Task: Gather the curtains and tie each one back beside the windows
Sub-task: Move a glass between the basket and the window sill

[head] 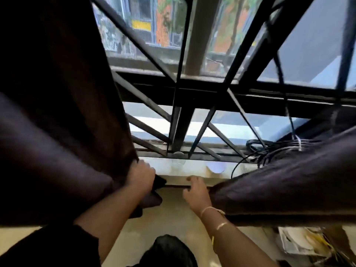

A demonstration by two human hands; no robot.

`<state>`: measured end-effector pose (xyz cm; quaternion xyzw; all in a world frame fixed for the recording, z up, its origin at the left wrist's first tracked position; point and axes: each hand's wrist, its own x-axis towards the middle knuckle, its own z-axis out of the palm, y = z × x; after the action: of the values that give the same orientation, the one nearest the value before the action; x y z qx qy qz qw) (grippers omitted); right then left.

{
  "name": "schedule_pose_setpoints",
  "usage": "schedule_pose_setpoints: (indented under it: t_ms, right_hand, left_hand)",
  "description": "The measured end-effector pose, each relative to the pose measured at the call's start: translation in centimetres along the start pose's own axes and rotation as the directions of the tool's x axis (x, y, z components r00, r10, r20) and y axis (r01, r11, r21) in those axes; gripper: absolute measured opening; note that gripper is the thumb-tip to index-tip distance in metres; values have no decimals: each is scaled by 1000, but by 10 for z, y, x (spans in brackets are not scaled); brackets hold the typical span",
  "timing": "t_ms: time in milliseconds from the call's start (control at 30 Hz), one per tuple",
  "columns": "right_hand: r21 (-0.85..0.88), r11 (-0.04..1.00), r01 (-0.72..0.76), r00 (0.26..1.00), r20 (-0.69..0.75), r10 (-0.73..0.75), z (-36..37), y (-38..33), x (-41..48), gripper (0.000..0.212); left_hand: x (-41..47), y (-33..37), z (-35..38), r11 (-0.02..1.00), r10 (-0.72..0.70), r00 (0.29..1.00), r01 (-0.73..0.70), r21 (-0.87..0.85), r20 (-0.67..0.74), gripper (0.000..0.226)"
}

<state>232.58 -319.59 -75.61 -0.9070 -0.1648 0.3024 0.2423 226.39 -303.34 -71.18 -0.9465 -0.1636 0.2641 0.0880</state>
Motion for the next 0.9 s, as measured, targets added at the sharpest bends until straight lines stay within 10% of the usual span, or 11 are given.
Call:
schedule_pose_setpoints:
  t_ms: [433,900]
  right_hand:
    - [398,898,-187,977,-23,213,81,56,169,86]
    - [565,820,-94,956,-180,234,132,63,236,81]
  left_hand:
    - [149,21,118,998,-51,999,50,-33,-12,63]
    - [188,28,171,989,-76,992,61,-138,-101,79]
